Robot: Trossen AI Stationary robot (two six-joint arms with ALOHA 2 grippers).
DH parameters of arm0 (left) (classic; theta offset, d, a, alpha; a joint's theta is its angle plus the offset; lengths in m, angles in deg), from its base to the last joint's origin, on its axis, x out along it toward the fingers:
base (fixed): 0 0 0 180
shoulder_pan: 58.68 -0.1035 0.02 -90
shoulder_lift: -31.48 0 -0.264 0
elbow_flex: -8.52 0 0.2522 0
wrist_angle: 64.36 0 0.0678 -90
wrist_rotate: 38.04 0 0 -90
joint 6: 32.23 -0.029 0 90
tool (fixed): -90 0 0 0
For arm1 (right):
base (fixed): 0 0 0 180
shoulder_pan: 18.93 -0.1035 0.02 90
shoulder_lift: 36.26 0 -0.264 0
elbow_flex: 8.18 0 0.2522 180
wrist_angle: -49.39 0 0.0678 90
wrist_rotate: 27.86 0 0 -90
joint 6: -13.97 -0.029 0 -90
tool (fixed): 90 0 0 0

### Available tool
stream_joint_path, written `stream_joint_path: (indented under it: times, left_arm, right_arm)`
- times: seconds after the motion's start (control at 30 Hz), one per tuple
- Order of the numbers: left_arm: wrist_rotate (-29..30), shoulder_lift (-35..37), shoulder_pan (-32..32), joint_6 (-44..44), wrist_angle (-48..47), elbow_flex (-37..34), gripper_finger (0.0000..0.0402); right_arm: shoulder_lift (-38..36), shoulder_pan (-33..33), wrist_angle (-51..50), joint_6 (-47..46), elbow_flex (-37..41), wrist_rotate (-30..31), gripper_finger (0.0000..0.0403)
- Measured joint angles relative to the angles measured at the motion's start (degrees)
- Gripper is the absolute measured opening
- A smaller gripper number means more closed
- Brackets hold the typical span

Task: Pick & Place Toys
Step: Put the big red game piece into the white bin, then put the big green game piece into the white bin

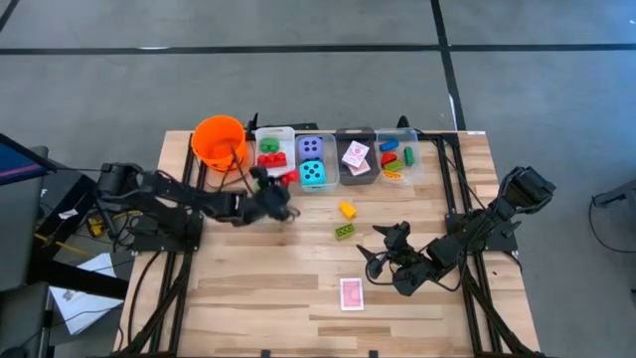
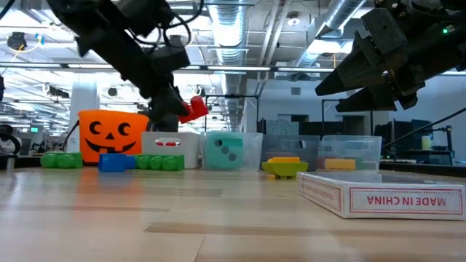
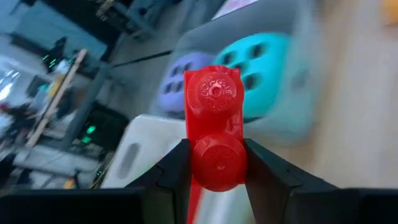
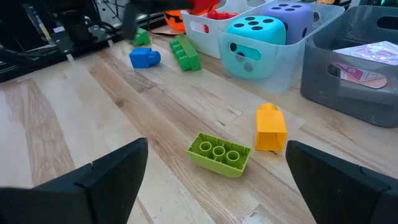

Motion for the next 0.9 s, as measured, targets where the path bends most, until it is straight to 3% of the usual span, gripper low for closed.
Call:
stream_joint_path:
  times: [0.37, 0.67, 0.9]
  left_arm:
    - [-2.03, 0.02, -13.81, -1.24, -0.45, 0.00, 0.0130]
    - [-7.08, 0.02, -13.54, -1.10, -0.45, 0.00, 0.0222]
    - [-7.52, 2.89, -10.96, -1.19, -2.32, 0.00, 0.0286]
  right_arm:
    - [0.00, -0.04, -0.88, 0.09, 0.00, -0.01, 0.0374]
    - [0.01, -0.02, -1.03, 0.02, 0.00, -0.02, 0.0374]
    - [0.01, -0.02, -1.03, -0.01, 0.00, -0.01, 0.0374]
